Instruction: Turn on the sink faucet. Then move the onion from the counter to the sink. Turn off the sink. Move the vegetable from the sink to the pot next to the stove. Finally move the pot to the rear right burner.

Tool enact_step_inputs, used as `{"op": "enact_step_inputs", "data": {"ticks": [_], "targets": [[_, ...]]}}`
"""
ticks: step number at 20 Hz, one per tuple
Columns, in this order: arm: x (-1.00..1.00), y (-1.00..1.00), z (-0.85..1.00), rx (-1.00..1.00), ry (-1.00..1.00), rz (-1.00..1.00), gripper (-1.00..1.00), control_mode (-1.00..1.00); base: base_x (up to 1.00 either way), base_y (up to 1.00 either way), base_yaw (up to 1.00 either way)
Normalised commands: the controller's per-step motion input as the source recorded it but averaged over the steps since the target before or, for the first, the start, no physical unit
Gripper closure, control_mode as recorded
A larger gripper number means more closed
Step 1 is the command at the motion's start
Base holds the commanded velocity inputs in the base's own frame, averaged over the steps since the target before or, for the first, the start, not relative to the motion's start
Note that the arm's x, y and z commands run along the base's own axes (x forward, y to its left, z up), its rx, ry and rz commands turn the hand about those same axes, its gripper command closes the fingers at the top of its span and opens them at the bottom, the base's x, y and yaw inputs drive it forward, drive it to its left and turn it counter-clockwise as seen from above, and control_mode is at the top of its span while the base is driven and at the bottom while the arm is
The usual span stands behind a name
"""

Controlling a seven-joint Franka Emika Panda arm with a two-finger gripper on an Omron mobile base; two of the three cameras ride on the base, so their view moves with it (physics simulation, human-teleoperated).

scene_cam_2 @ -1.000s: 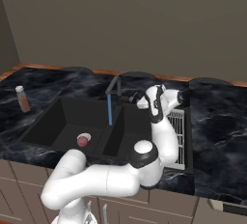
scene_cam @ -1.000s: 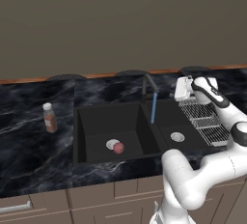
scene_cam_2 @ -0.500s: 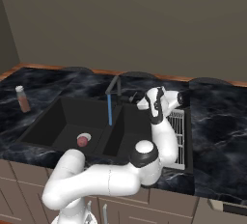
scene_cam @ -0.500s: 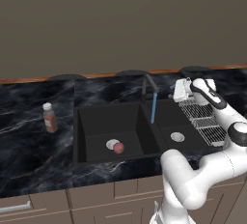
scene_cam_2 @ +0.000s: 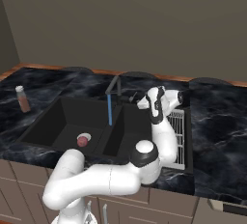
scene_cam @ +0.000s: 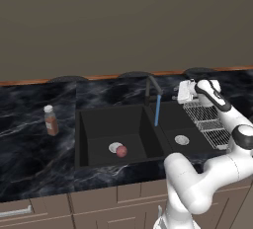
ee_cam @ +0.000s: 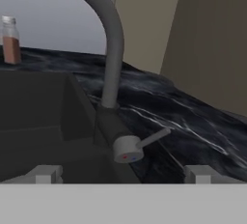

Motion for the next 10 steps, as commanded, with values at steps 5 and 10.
{"op": "enact_step_inputs", "data": {"ticks": [5,10], "targets": [[0.02,0.00,0.00,0.00,0.01,0.03,-1.00,-1.00,0.00,0.00,0.00],[0.09,0.01,0.00,0.01,0.05,0.04,-1.00,-1.00,0.00,0.00,0.00]]}}
